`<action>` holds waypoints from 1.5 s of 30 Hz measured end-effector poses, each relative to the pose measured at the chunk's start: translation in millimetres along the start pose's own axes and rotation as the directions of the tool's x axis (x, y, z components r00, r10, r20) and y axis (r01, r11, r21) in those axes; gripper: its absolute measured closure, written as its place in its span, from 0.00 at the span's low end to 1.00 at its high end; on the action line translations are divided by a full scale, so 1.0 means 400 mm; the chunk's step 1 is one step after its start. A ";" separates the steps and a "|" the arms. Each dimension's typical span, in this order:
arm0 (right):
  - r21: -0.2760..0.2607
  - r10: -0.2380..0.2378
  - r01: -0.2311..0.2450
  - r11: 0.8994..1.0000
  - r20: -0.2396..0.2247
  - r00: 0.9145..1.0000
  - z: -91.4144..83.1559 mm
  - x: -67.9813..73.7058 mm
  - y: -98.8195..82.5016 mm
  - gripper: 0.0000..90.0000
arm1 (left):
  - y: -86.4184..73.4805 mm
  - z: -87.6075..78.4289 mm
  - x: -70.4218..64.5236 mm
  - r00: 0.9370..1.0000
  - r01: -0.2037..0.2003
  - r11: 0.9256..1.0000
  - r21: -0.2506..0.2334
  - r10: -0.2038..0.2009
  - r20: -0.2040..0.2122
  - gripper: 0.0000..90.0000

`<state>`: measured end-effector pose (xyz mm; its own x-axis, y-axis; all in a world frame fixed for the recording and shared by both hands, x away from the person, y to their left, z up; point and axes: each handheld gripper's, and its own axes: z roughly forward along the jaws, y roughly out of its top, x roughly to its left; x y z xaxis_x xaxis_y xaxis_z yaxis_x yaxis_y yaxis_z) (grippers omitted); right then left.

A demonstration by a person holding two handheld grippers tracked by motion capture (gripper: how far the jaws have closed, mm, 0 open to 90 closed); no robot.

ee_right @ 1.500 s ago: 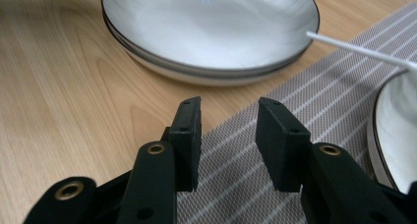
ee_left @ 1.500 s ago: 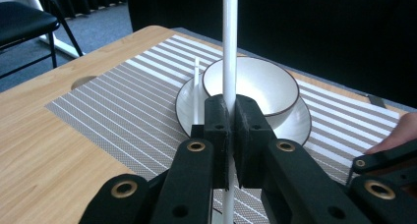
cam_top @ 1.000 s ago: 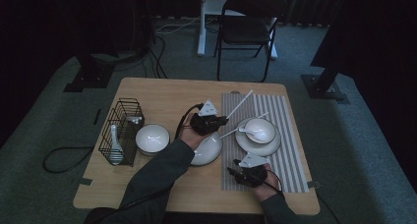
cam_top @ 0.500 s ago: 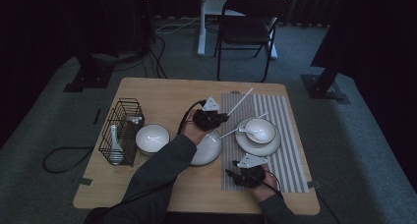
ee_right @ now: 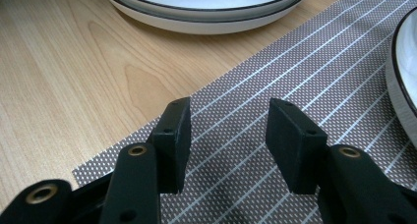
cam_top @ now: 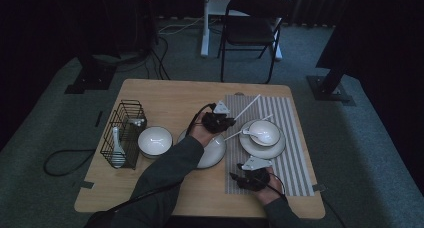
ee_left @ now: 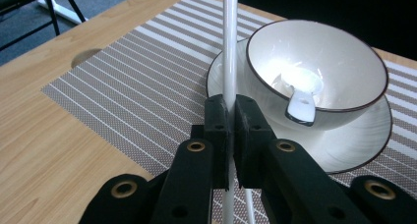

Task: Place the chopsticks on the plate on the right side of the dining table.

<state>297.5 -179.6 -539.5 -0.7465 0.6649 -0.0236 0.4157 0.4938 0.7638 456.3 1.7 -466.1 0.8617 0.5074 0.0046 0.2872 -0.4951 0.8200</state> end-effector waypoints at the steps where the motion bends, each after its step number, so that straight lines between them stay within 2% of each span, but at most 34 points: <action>1: 0.000 0.000 0.000 1.000 0.000 1.000 0.000 0.000 0.000 0.58 | 0.000 0.000 0.000 1.000 0.000 1.000 0.000 0.000 0.000 0.96; 5: 0.000 0.003 -0.003 1.000 -0.003 1.000 0.003 0.001 -0.001 0.57 | -0.001 0.012 0.004 1.000 0.007 1.000 0.011 -0.006 -0.002 0.96; 15: 0.014 -0.006 0.006 1.000 0.002 1.000 0.007 0.002 -0.003 0.56 | 0.008 0.036 0.004 1.000 0.014 1.000 0.005 -0.015 0.002 0.96; 24: 0.028 -0.025 0.025 0.999 0.007 1.000 0.013 0.008 -0.004 0.56 | 0.008 0.066 0.008 1.000 0.023 0.999 0.022 -0.023 0.004 0.96; 30: 0.026 -0.020 0.020 0.999 0.005 1.000 0.013 0.007 -0.003 0.56 | 0.010 0.083 0.010 1.000 0.029 0.999 0.032 -0.029 0.003 0.96; 35: 0.027 -0.021 0.021 0.999 0.004 1.000 0.016 0.008 -0.002 0.56 | 0.014 0.100 0.013 0.999 0.035 0.998 0.046 -0.035 0.002 0.96; 45: 0.025 -0.023 0.023 0.999 0.004 1.000 0.016 0.008 -0.002 0.56 | 0.026 0.135 0.005 1.000 0.022 0.994 0.109 -0.020 -0.019 0.95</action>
<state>298.1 -174.2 -544.3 -0.7539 0.6554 -0.0441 0.4112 0.5232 0.7464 483.6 -40.5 -488.7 0.8474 0.5310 -0.0011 0.3505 -0.5578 0.7523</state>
